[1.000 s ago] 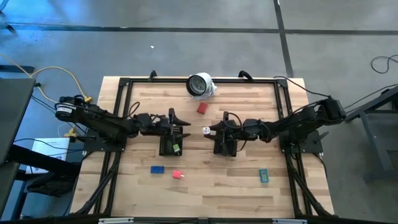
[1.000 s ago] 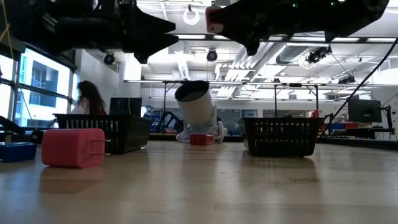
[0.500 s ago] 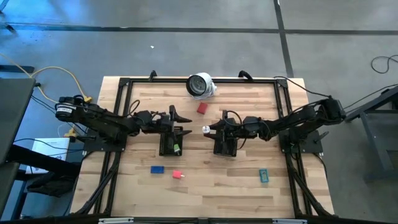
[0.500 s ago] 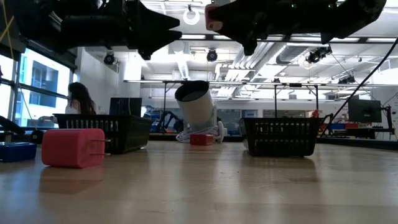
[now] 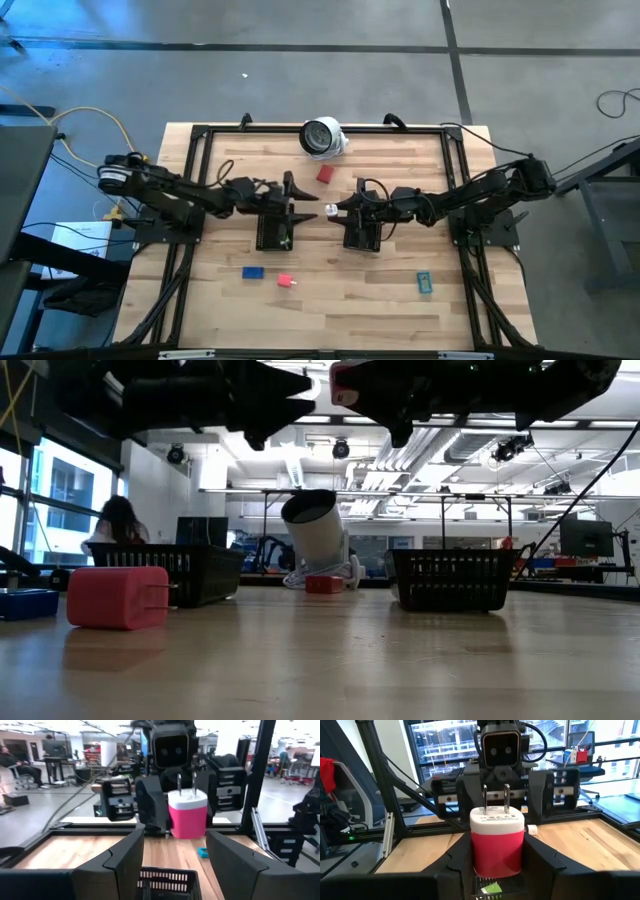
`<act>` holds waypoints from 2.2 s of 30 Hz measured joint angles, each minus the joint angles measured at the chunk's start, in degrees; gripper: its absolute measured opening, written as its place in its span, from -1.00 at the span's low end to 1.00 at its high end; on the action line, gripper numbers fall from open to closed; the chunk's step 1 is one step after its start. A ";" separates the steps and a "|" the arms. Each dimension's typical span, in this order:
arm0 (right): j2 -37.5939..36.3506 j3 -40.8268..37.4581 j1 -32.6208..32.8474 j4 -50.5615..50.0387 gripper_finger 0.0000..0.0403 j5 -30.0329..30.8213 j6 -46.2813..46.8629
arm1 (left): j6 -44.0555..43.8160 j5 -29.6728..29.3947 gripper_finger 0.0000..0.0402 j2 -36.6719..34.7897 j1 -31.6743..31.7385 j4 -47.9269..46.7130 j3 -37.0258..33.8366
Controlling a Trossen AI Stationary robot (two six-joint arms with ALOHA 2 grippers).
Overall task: Pick & Place Office items
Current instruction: Put the pink white charger adapter into the left black bin
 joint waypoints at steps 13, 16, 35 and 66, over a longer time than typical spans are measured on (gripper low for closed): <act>0.00 0.00 0.00 -1.95 -0.42 -0.12 -0.18 | -0.26 3.00 0.04 3.99 -0.02 -1.51 6.14; 0.00 0.00 0.00 -1.83 -0.42 -0.10 -0.37 | -0.59 2.98 0.04 4.33 -0.30 -1.95 6.63; 0.09 0.00 0.00 -2.23 -0.42 -0.11 -1.17 | -1.57 3.22 0.04 8.05 -0.92 -2.42 10.19; 0.07 0.00 0.00 -2.64 -0.31 -0.08 -1.69 | -0.82 1.95 -0.35 8.05 -0.85 -2.79 10.25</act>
